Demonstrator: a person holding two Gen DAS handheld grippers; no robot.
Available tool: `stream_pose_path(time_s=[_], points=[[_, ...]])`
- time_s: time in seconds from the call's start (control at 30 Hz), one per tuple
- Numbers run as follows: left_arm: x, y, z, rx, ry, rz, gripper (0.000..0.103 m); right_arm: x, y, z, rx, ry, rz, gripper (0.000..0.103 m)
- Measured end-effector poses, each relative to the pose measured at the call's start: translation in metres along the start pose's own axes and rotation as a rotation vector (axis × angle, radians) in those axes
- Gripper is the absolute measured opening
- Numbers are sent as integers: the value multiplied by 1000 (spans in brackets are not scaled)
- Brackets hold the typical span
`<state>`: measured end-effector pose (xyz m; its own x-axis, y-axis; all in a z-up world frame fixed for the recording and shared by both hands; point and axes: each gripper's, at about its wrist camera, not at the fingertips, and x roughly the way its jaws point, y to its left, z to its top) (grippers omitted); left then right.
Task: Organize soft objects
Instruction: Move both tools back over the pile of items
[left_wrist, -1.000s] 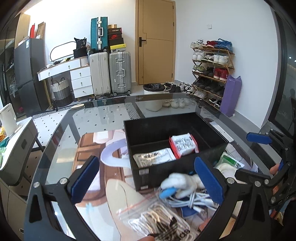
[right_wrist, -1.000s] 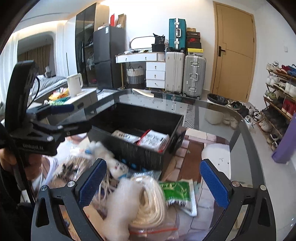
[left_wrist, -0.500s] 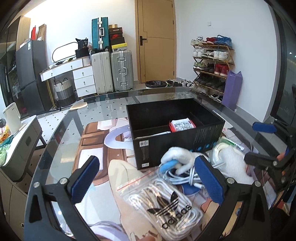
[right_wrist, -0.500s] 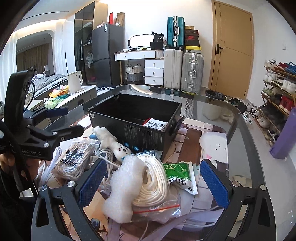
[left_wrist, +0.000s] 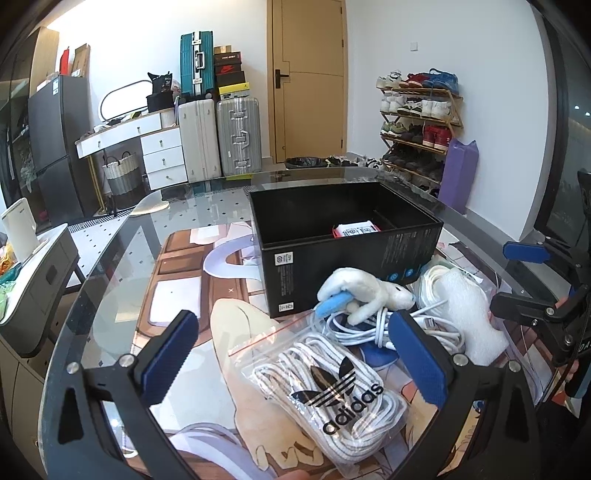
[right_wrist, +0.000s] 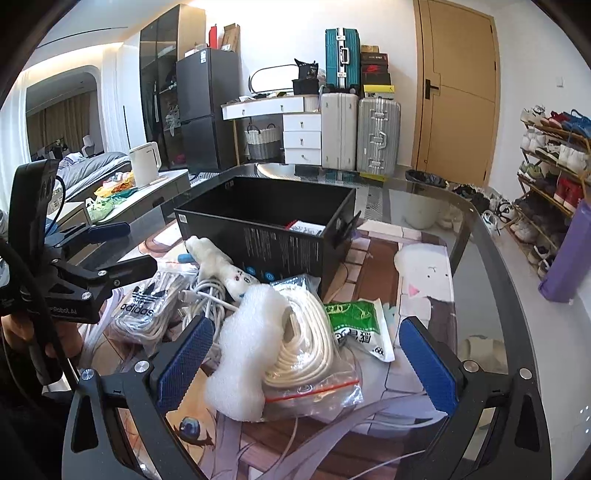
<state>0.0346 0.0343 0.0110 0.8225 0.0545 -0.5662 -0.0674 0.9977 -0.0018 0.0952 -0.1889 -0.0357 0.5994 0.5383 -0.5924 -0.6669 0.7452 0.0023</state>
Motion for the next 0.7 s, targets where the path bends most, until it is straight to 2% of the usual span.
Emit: stream_pose_path(time_s=[0.33, 0.7], points=[[1, -4, -6, 30, 9, -14, 103, 8, 5, -3, -23, 32, 17, 102], [3, 0, -6, 8, 14, -17, 103, 19, 13, -7, -39, 65, 18, 102]])
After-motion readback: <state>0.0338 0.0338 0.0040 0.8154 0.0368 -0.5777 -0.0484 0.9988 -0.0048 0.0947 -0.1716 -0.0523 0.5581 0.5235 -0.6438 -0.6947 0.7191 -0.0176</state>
